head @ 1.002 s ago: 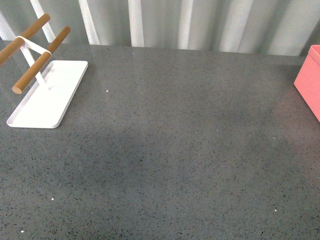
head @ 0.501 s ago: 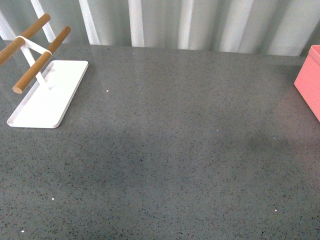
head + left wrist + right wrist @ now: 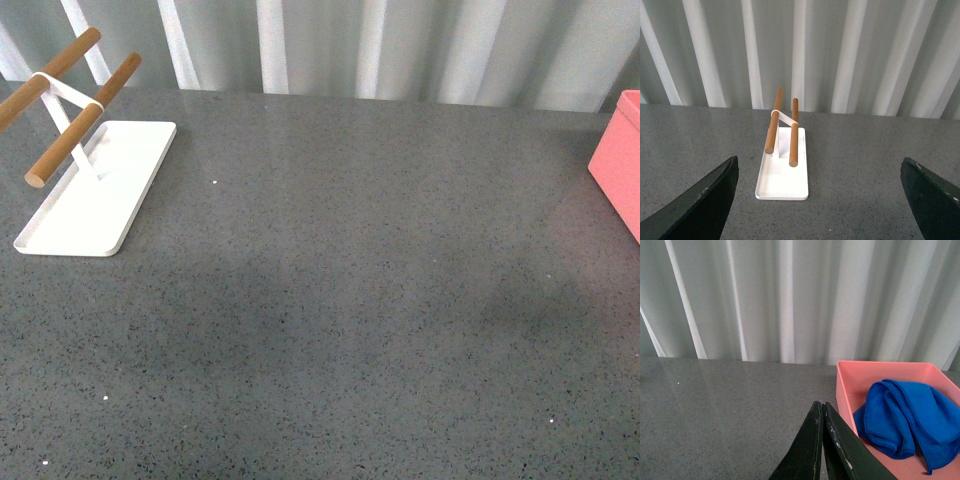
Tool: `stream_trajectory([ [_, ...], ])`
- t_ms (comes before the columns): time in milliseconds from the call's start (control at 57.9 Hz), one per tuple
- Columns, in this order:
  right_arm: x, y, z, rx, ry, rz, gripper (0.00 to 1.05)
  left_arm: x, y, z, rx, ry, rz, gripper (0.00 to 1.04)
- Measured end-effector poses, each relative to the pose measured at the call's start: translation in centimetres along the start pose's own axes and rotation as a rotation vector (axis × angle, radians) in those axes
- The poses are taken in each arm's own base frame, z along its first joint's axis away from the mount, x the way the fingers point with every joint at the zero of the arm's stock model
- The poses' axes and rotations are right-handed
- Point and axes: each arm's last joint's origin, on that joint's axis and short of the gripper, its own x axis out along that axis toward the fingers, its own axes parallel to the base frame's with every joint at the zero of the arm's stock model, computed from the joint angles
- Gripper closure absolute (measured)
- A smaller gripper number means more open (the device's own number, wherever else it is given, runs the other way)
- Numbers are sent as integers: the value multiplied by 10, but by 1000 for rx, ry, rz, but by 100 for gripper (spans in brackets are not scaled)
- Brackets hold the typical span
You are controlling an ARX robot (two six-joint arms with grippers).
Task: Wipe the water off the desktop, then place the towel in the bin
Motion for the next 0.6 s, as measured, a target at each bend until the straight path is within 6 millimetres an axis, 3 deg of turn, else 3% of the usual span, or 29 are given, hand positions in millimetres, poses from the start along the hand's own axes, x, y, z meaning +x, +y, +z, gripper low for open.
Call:
stream_trajectory([
  [605, -16, 0, -4, 4, 8, -3, 102, 0, 0, 0, 0, 0, 0, 7],
])
